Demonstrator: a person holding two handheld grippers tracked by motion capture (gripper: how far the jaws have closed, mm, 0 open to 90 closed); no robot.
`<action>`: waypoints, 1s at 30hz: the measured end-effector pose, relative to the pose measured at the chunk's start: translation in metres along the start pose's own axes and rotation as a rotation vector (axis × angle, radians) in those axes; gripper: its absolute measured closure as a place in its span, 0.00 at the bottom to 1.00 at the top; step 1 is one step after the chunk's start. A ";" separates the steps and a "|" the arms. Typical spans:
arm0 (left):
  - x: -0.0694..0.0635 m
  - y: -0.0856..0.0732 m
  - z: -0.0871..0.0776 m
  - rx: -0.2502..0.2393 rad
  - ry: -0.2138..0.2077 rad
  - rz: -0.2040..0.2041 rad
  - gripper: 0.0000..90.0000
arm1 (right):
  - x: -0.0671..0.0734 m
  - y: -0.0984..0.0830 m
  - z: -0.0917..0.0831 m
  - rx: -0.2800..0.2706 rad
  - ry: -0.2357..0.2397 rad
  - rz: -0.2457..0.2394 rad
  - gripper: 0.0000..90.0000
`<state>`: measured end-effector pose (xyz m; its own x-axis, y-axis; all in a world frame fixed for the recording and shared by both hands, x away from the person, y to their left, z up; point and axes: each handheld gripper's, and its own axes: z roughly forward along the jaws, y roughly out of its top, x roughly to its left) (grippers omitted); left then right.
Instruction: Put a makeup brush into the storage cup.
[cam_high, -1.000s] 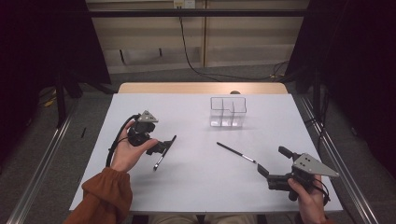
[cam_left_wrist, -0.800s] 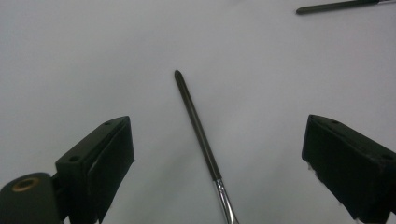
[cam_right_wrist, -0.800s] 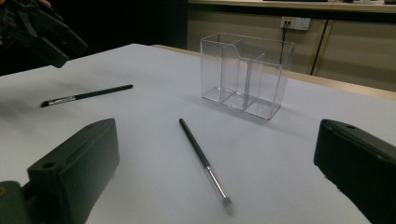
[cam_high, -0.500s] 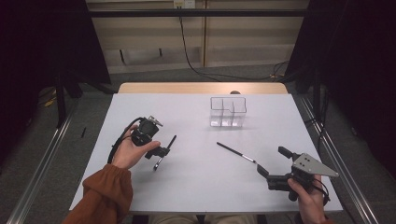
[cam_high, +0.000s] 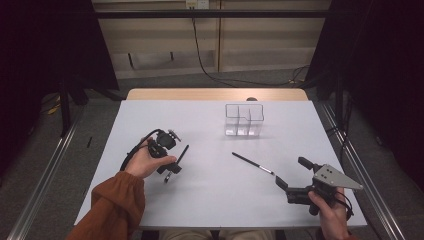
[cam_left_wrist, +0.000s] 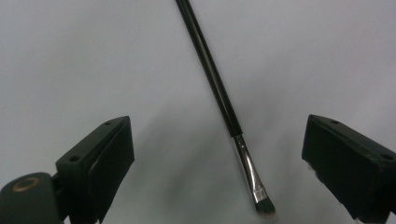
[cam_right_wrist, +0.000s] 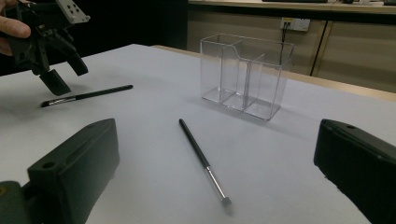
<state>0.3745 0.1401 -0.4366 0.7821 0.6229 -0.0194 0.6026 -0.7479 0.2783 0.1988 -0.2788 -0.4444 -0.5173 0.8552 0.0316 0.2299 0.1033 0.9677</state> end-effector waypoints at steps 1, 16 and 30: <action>0.000 0.000 0.000 0.000 0.000 0.000 0.10 | 0.000 0.000 0.000 -0.001 -0.001 -0.001 0.00; -0.001 0.003 0.007 0.079 0.017 -0.046 0.19 | 0.000 0.000 0.000 0.003 -0.004 -0.001 0.00; -0.008 0.009 0.012 0.155 0.006 -0.064 0.51 | 0.001 0.000 0.000 0.003 -0.005 0.000 0.00</action>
<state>0.3756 0.1256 -0.4455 0.7408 0.6712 -0.0260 0.6685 -0.7330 0.1254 0.1986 -0.2783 -0.4444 -0.5129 0.8579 0.0301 0.2326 0.1051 0.9669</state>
